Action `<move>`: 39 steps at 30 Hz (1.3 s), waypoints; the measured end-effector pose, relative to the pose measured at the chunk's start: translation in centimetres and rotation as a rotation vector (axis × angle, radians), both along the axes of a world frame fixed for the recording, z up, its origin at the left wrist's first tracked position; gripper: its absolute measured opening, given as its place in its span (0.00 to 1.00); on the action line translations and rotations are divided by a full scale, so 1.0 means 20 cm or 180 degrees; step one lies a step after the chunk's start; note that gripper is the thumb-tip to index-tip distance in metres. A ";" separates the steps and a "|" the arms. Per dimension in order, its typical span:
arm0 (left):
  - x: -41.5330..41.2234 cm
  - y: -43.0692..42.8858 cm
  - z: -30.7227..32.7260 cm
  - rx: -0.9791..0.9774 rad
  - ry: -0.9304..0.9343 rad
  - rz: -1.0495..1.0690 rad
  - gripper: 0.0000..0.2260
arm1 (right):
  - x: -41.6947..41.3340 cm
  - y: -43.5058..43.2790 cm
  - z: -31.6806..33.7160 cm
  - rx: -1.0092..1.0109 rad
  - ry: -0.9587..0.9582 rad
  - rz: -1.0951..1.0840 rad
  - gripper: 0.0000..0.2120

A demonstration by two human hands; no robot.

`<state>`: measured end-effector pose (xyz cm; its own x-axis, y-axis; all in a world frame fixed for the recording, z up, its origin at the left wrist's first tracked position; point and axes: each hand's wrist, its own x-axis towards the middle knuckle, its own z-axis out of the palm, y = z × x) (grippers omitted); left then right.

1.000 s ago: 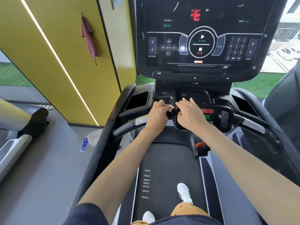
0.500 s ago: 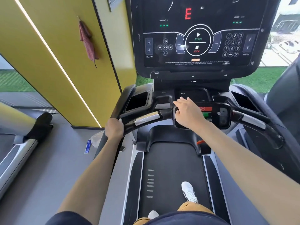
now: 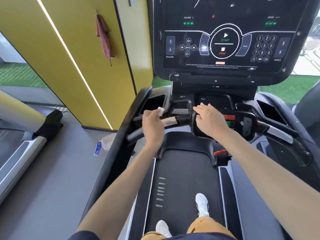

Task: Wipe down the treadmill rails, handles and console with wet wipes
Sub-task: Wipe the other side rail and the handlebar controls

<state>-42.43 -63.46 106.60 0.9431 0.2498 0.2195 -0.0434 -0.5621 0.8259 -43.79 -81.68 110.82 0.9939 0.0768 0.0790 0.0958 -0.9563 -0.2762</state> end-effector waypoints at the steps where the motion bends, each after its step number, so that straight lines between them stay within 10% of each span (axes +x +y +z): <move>1: 0.04 0.10 -0.05 -0.0005 0.0225 0.0351 0.17 | 0.00 0.00 -0.01 -0.0003 -0.0024 -0.0001 0.21; 9: -0.06 -0.08 -0.16 0.0303 0.0416 0.0670 0.22 | 0.00 -0.02 -0.06 -0.0125 -0.0294 0.0210 0.18; 14: -0.04 -0.33 0.01 0.0246 -0.0128 -0.0672 0.13 | 0.01 -0.06 -0.07 -0.0063 -0.0547 0.0415 0.17; 19: 0.11 -0.10 0.06 -0.0251 0.0517 0.0868 0.10 | 0.04 -0.11 0.01 -0.0316 -0.0509 0.0600 0.18; 26: -0.02 -0.54 0.11 0.0686 0.0718 0.0423 0.17 | 0.16 -0.18 0.06 -0.0193 -0.0084 0.0733 0.17; 32: 0.13 -0.25 0.29 -0.2639 0.1100 -0.0113 0.08 | 0.35 -0.34 0.11 0.1799 0.1214 0.0611 0.12; 39: 0.38 -0.12 0.24 -0.1423 0.1461 0.0352 0.08 | 0.45 -0.40 0.13 0.1328 0.1302 0.0689 0.13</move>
